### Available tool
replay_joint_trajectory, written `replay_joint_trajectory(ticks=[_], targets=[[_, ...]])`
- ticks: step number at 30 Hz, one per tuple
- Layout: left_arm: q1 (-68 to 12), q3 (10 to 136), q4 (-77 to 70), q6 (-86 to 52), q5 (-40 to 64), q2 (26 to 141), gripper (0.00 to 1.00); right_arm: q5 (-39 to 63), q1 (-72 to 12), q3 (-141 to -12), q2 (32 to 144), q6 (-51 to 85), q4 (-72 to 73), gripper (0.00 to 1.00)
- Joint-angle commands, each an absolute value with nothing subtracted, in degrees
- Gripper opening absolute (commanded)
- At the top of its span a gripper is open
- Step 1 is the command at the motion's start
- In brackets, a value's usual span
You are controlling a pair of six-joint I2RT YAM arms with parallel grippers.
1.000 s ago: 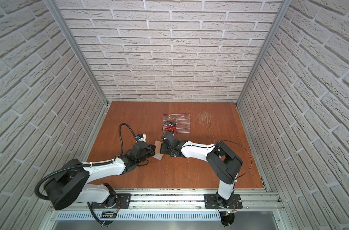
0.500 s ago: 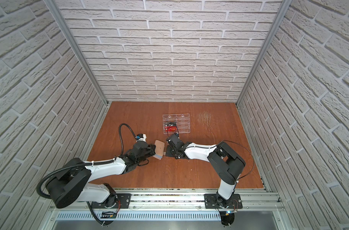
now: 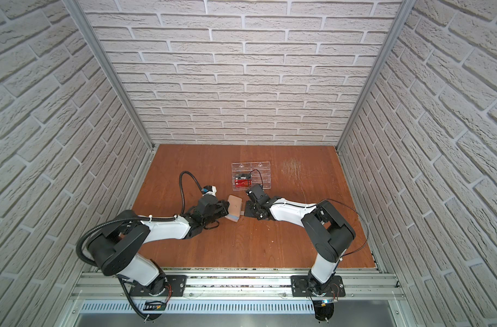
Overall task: Take the credit cards out of the card holder
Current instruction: Open the button on the card holder.
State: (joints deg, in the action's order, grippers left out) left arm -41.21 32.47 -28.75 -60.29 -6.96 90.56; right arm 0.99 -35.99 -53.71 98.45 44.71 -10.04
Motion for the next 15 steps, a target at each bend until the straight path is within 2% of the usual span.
replay_joint_trajectory(ticks=[1,6,9,15], targets=[[-41.2,32.3,-27.9,-60.0,-5.5,92.4,0.02,0.6,-35.7,-54.6,97.4,43.0,-11.3,0.06],[-40.4,31.7,-27.1,-60.0,-4.3,91.4,0.2,1.1,-35.7,-55.1,97.7,42.3,-11.6,0.09],[-39.9,31.3,-26.0,-59.7,-4.0,90.2,0.35,0.9,-35.7,-56.4,98.2,41.4,-12.7,0.11],[-38.7,30.6,-23.0,-59.1,-3.4,87.1,0.56,1.4,-35.8,-58.4,98.5,40.4,-14.0,0.16]])
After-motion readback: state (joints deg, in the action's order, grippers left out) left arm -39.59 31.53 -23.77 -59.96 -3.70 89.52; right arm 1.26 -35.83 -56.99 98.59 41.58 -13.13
